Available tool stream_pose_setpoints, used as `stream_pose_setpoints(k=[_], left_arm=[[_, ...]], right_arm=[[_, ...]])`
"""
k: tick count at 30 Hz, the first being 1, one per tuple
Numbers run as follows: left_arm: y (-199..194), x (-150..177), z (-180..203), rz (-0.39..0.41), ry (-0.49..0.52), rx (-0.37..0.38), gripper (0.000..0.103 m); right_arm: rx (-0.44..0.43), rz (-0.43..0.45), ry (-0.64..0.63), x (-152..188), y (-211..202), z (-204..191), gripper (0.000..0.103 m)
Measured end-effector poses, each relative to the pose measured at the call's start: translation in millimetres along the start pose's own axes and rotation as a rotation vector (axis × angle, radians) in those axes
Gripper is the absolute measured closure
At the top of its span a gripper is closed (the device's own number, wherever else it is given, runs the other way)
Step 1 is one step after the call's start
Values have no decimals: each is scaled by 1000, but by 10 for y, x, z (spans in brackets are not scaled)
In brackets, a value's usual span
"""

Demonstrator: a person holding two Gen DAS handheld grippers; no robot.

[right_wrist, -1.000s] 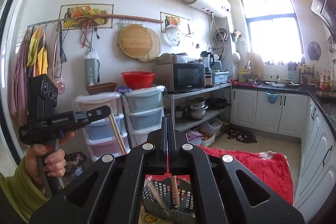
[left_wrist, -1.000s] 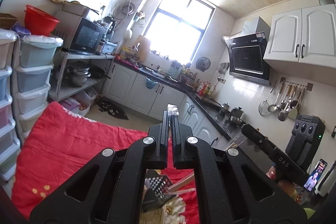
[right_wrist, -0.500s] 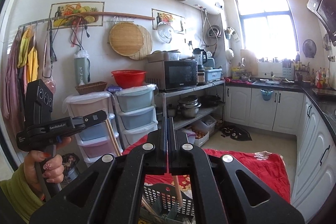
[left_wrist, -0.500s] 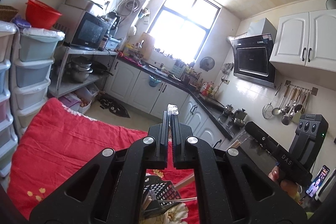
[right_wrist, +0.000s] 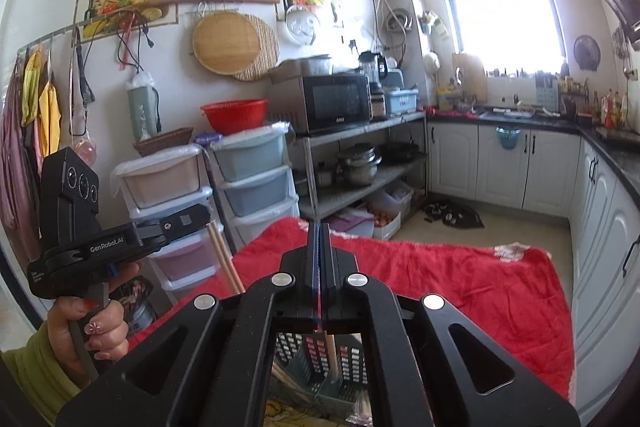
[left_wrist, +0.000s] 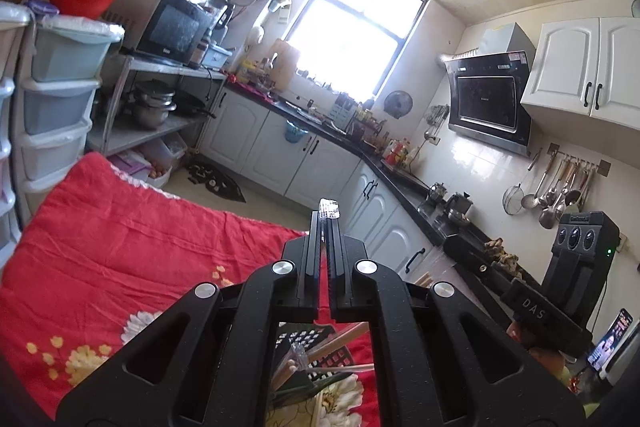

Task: Organize utensils
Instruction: 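Open the left tool in the caddy while the right tool releases its chopsticks, then raise both open tools away from the caddy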

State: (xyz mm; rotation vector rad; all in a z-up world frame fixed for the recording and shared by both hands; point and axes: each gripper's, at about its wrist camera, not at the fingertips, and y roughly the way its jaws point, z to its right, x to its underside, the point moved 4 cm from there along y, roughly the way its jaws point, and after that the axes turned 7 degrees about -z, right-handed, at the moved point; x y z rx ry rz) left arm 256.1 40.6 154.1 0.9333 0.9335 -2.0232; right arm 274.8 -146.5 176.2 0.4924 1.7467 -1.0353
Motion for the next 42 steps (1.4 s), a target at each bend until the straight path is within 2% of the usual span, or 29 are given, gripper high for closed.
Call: stream_pose_setpoints(k=[6, 13, 15, 17, 19, 21, 24, 26, 27, 29, 31, 42], left_arm=[[102, 119, -50, -23, -1, -8, 102], [139, 181, -62, -36, 13, -40, 102], [122, 188, -67, -37, 18, -58, 88], [93, 194, -77, -33, 22, -76, 77], [50, 198, -84, -29, 28, -95, 74], [4, 200, -90, -22, 32, -108, 58], [-77, 190, -93, -13, 38, -140, 48], [-136, 195, -88, -3, 40, -147, 31], [-177, 196, -86, 6, 42, -154, 27], [-232, 196, -77, 15, 44, -163, 17], [-284, 205, -72, 19, 43, -167, 11], [-468, 408, -35, 19, 46, -192, 11]], right_arm=[[-1, -48, 11, 156, 151, -18, 102], [21, -65, 23, 206, 216, -7, 102], [29, -71, 29, 212, 226, 12, 101], [29, -71, 37, 223, 222, 23, 91], [38, -64, 42, 235, 203, 31, 81], [39, -58, 44, 248, 180, 34, 80], [43, -52, 43, 262, 142, 35, 67], [58, -45, 36, 273, 109, 29, 62], [61, -44, 33, 277, 96, 30, 61], [66, -40, 27, 293, 64, 19, 52], [69, -35, 26, 306, 35, 17, 50], [78, -23, 22, 411, -107, -21, 41]])
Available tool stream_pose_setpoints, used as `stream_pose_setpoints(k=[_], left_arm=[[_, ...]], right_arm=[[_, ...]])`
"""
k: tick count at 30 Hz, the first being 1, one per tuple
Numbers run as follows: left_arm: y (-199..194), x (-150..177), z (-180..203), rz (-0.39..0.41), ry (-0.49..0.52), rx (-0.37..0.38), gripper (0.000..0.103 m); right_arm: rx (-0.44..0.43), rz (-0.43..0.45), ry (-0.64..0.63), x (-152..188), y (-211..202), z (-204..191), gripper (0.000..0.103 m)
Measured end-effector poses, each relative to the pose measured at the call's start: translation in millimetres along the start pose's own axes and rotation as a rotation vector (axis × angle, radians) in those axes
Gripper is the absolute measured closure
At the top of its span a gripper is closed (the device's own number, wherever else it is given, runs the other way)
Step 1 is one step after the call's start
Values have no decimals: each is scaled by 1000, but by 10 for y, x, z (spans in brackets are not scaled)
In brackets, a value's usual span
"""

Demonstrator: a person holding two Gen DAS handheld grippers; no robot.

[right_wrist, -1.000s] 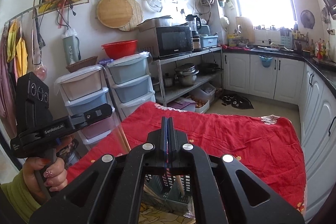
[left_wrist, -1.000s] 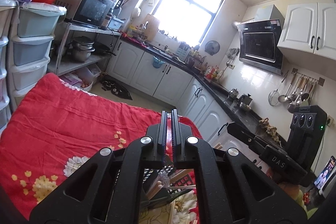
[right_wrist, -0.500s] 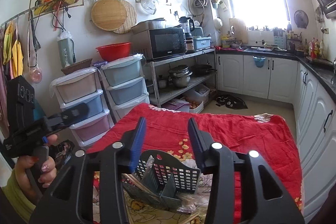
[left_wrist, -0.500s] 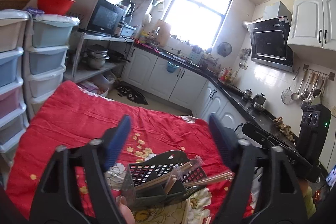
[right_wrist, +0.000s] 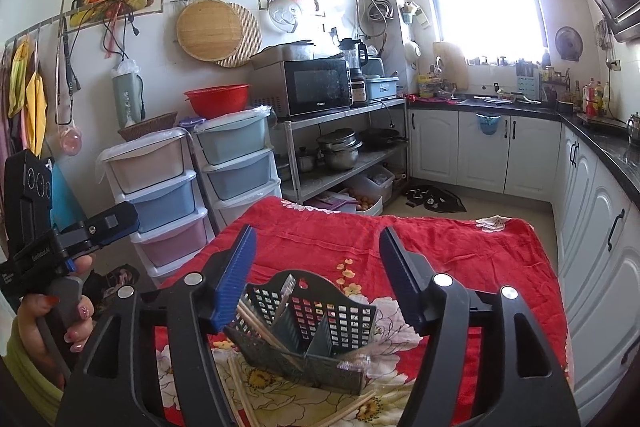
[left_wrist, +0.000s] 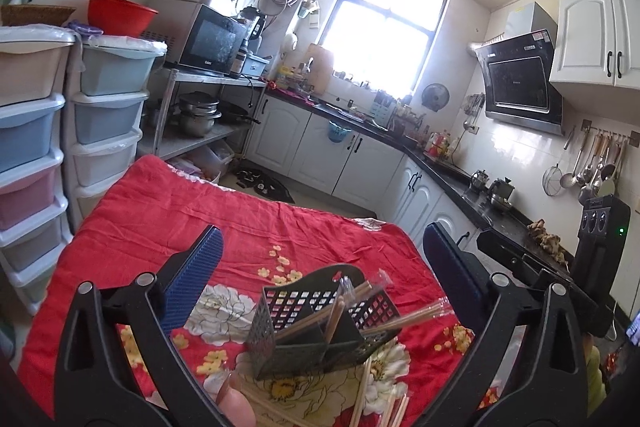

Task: Organize utensils
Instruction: 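Raise both open tools away from the caddy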

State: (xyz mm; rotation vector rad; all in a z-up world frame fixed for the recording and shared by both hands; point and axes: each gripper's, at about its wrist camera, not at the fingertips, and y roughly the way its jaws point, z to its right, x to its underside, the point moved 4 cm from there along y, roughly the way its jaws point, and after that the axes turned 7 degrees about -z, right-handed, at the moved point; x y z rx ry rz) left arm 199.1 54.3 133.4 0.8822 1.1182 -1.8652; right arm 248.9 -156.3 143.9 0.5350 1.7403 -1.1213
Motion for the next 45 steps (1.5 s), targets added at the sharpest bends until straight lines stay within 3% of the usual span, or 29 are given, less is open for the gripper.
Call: stream_pose_setpoints(k=[15, 24, 45], left_arm=[[-77, 323, 4, -35, 33, -43, 11], [-58, 533, -77, -72, 5, -54, 11], [-62, 926, -193, -149, -2, -85, 11]], right_arm=[[-15, 8, -21, 198, -213, -134, 34], [-12, -8, -31, 397, -249, -191, 28], [-3, -59, -75, 752, -244, -328, 25]])
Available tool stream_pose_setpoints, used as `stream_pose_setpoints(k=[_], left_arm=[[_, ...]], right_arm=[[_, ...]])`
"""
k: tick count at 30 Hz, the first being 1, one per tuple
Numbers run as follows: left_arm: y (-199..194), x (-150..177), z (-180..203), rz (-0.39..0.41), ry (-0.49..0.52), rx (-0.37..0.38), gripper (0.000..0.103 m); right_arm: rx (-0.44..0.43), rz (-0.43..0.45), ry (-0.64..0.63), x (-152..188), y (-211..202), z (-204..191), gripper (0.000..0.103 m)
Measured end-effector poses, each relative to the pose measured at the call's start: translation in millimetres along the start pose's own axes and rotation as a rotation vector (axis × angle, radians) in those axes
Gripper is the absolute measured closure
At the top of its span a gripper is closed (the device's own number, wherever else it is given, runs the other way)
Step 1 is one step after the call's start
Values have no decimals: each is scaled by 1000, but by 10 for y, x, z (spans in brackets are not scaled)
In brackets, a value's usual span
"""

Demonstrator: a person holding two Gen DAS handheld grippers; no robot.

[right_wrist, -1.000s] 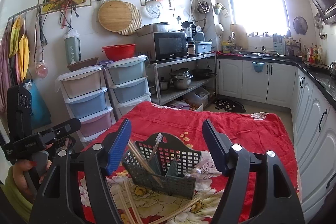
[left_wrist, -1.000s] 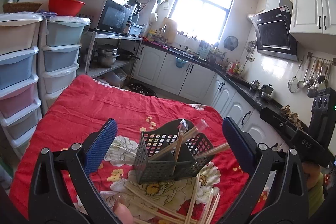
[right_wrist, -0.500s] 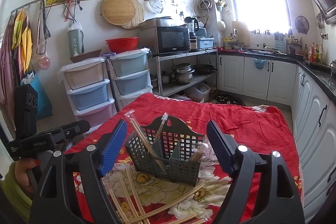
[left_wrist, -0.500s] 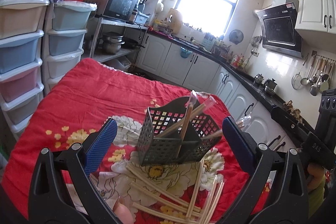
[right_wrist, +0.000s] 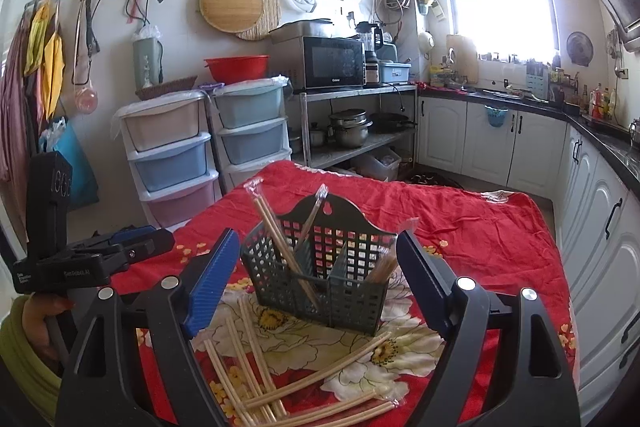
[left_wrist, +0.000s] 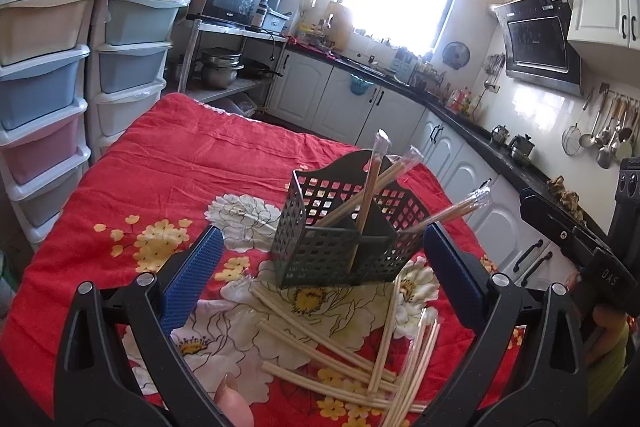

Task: Organize utensils
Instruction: 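Raise both open tools away from the caddy, then lower both open tools toward the loose chopsticks beside the caddy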

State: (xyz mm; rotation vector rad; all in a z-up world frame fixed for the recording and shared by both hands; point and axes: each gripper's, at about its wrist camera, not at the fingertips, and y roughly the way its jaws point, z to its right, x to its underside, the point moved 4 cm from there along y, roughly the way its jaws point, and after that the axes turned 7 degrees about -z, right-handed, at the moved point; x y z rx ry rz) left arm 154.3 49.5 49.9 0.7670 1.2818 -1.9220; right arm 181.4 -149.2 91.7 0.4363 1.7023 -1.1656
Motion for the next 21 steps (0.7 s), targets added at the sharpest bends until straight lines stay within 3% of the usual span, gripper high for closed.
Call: stream_pose_setpoints(k=[21], left_arm=[[164, 374, -183, -99, -29, -38, 11]], right_arm=[[16, -114, 9, 459, 156, 24, 25]])
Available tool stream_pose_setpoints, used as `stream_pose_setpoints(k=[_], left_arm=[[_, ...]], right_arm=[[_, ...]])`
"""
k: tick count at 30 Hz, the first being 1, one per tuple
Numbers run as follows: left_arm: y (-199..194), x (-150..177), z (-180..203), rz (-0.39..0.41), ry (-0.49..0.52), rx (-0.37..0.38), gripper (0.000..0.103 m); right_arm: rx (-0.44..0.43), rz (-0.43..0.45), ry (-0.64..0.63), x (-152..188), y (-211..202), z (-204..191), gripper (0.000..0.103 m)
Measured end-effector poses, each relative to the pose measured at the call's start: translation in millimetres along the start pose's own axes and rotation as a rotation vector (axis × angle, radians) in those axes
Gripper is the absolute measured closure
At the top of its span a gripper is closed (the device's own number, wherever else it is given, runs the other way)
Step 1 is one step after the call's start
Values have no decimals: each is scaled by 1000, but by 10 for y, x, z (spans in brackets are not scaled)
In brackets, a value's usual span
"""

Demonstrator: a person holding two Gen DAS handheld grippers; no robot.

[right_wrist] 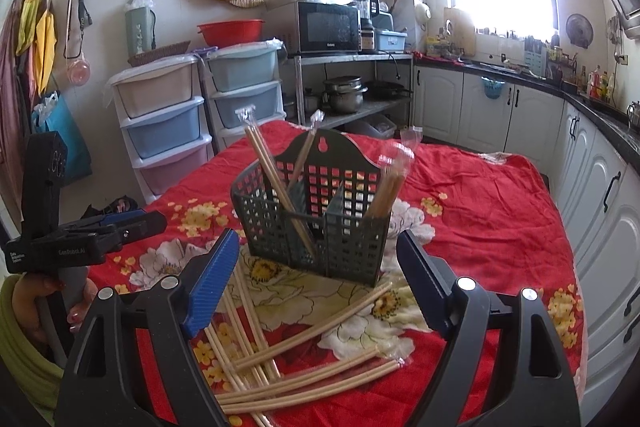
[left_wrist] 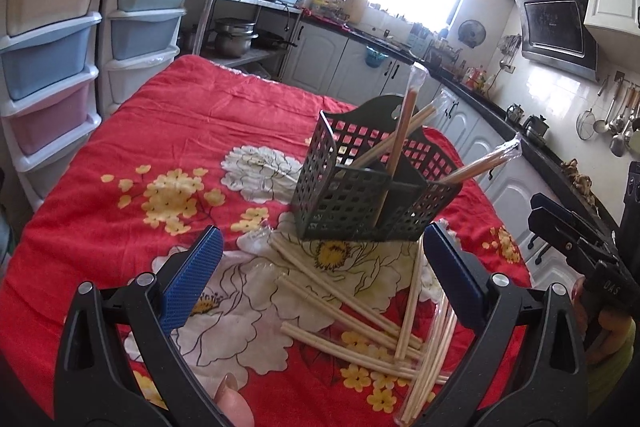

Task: Organize utensils
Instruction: 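Lower both open tools toward the loose chopsticks beside the caddy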

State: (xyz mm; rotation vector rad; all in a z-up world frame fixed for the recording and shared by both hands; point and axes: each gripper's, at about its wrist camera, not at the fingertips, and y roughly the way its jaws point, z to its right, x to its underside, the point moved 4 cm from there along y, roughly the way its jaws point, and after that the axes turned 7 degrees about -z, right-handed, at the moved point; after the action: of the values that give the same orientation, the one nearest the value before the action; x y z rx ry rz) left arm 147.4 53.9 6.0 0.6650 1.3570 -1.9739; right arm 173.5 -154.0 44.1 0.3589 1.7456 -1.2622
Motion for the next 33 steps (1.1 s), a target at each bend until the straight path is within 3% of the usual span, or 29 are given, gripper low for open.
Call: stream_pose_setpoints(k=[24, 33], left_arm=[[459, 358, 35, -143, 32, 6, 11], [583, 378, -47, -175, 21, -5, 11]], right_arm=[[25, -228, 102, 632, 482, 417, 25], [13, -298, 133, 762, 696, 539, 33]])
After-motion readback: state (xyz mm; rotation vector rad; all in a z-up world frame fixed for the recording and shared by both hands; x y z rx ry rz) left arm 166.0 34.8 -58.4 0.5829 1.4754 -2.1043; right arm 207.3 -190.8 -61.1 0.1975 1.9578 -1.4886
